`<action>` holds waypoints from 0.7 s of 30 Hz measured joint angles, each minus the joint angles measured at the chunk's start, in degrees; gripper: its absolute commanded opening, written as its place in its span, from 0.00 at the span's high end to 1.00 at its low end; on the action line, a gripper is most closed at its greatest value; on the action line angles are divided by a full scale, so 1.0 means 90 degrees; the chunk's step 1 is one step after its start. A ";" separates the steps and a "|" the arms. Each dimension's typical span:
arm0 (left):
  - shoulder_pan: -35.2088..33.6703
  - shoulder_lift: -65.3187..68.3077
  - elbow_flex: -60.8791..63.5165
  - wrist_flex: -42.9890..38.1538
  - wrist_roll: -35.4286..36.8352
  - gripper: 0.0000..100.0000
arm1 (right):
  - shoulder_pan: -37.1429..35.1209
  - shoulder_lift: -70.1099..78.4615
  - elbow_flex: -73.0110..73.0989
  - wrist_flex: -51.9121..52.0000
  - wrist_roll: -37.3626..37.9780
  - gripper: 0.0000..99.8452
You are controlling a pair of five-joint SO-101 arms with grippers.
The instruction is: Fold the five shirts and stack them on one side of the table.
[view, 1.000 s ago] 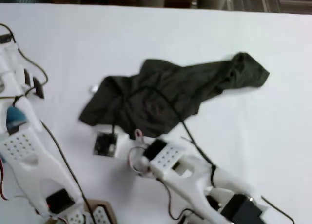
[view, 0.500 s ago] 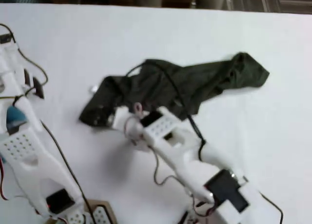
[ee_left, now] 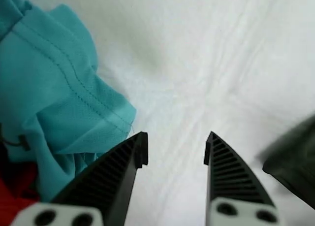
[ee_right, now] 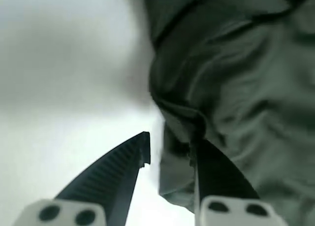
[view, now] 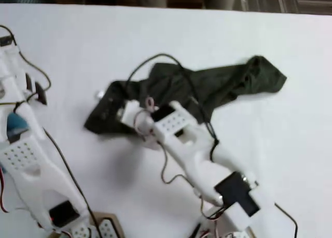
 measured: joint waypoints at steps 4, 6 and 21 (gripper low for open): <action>0.0000 0.0000 0.0000 0.0000 0.0000 0.78 | 0.0068 0.0000 -0.0166 0.0078 0.0000 0.86; 0.0000 0.0000 0.0000 0.0000 0.0000 0.78 | 0.0049 0.0000 -0.0176 0.0078 0.0000 0.86; 0.0000 0.0000 0.0000 0.0000 0.0000 0.78 | 0.0332 0.0947 -0.0684 -0.0078 0.0000 0.86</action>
